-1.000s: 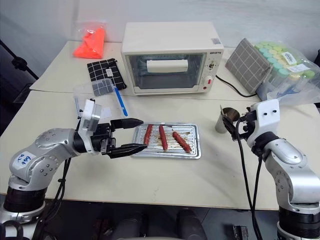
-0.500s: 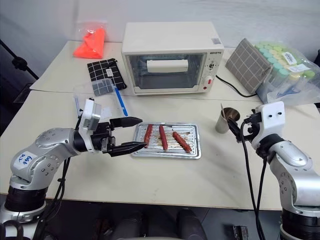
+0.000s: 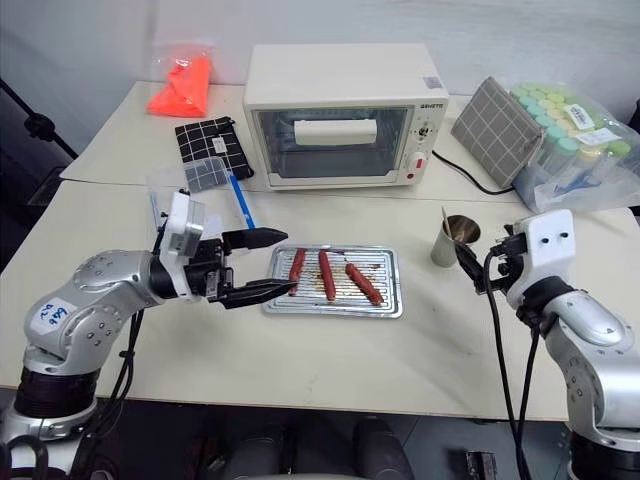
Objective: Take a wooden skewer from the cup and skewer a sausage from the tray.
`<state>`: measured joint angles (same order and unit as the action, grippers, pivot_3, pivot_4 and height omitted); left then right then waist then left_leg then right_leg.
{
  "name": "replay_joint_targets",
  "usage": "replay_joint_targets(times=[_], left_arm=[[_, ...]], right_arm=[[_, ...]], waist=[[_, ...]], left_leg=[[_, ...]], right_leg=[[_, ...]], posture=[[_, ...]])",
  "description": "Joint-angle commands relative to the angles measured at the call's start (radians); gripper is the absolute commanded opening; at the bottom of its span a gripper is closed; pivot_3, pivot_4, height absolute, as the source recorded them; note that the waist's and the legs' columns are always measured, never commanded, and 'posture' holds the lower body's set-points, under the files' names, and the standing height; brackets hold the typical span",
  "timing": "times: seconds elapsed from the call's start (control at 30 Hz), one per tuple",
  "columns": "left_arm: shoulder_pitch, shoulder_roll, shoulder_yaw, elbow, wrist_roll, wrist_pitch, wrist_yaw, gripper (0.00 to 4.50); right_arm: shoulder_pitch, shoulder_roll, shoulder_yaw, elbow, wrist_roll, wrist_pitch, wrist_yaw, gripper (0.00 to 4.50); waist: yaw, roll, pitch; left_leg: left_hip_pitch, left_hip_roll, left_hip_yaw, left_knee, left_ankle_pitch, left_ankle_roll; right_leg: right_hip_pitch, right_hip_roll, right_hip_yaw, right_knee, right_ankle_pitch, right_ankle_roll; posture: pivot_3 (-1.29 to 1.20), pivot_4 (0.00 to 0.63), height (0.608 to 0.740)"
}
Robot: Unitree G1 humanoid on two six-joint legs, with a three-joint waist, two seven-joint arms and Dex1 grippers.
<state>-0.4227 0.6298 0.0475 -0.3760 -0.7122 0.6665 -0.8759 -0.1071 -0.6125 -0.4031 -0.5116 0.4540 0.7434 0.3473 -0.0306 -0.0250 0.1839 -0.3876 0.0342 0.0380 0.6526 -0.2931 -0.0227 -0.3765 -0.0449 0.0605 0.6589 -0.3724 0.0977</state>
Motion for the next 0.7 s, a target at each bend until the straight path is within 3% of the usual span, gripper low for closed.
replay_joint_targets(times=[0.03, 0.7], left_arm=[[-0.021, -0.007, -0.001, -0.003, 0.005, -0.024, -0.008, 4.49], [-0.047, -0.008, -0.001, 0.008, 0.01, -0.032, -0.005, 4.49]], right_arm=[[0.004, -0.024, -0.044, -0.034, 0.005, -0.008, 0.006, 4.5], [-0.087, 0.003, 0.028, 0.077, -0.061, -0.071, -0.019, 4.5]], waist=[[0.0, 0.0, 0.0], [0.0, 0.0, 0.0]], left_leg=[[0.0, 0.0, 0.0, 0.0, 0.0, 0.0], [0.0, 0.0, 0.0, 0.0, 0.0, 0.0]], right_leg=[[0.0, 0.0, 0.0, 0.0, 0.0, 0.0], [0.0, 0.0, 0.0, 0.0, 0.0, 0.0]], posture=[[0.0, 0.15, 0.74], [0.0, 0.15, 0.74]])
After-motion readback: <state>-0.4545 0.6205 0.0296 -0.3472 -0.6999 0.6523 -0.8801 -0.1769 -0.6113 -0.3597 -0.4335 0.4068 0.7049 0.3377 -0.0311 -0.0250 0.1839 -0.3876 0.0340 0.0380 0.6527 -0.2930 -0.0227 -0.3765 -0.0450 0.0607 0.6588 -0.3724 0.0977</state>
